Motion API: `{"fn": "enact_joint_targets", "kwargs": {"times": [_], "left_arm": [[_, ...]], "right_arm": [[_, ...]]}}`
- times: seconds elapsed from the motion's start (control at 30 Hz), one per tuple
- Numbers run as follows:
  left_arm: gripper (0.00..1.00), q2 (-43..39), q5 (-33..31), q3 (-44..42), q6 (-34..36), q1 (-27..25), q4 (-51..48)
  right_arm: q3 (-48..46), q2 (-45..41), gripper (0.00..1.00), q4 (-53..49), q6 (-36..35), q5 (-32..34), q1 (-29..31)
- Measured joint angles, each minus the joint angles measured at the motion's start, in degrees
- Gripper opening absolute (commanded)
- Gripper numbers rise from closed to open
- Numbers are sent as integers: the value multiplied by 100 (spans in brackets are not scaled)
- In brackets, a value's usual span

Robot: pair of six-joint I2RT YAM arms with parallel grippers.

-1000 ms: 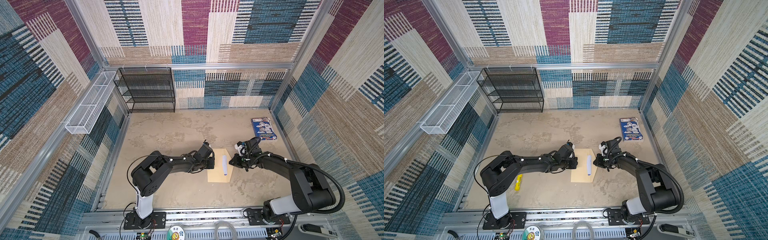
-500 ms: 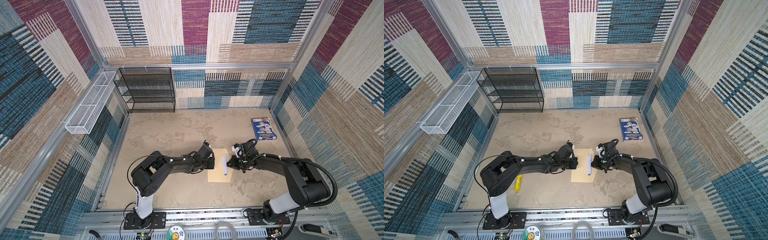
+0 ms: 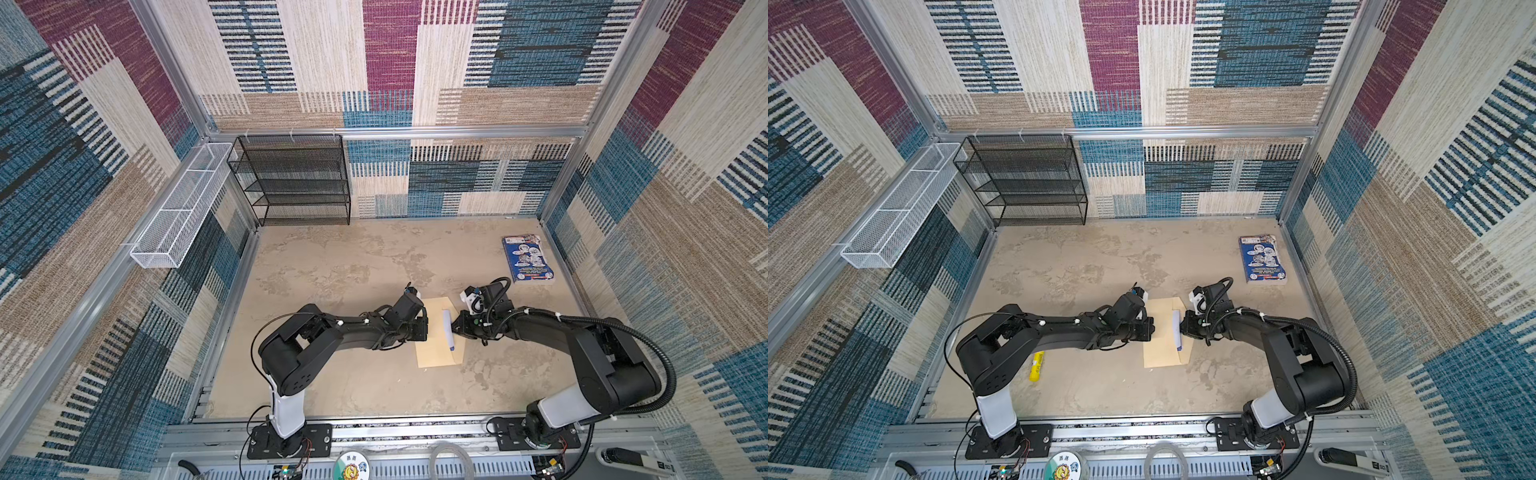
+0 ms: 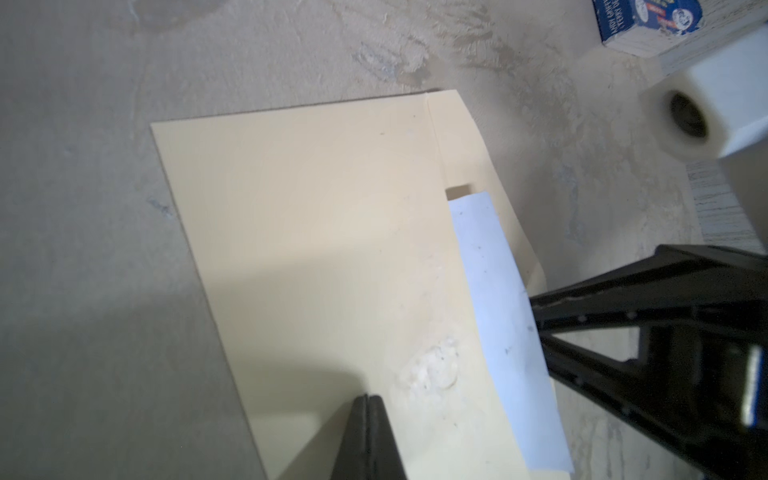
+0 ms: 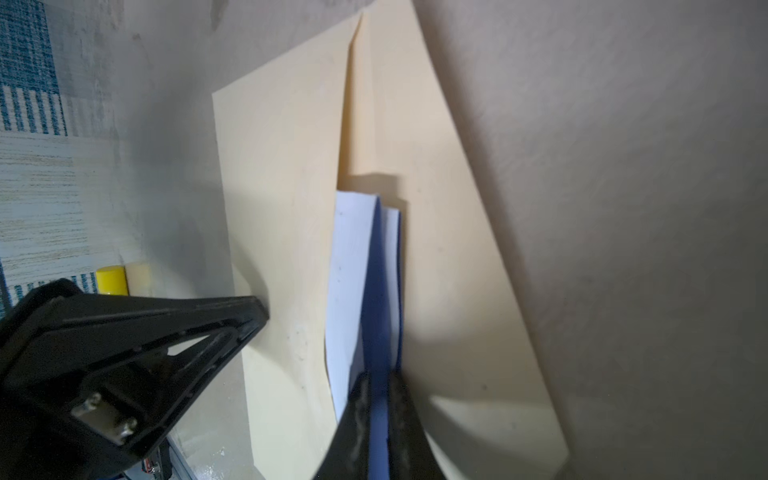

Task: Place the letter into the envelope and seal it
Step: 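Open the right gripper and draw it back from the letter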

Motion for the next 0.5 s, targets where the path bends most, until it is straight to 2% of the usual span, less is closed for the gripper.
{"fn": "enact_joint_targets", "kwargs": {"times": [0.1, 0.2, 0.4, 0.5], "left_arm": [[0, -9, -2, -4, 2, 2, -13], [0, -9, 4, -4, 2, 9, -9], [0, -57, 46, -4, 2, 11, -50], [9, -203, 44, -11, 4, 9, -144]], "right_arm": [[-4, -284, 31, -223, -74, 177, -155], [-70, -553, 36, -247, -125, 203, -210], [-293, -675, 37, 83, -223, -328, -210], [-297, -546, 35, 254, -267, -498, -210]]}}
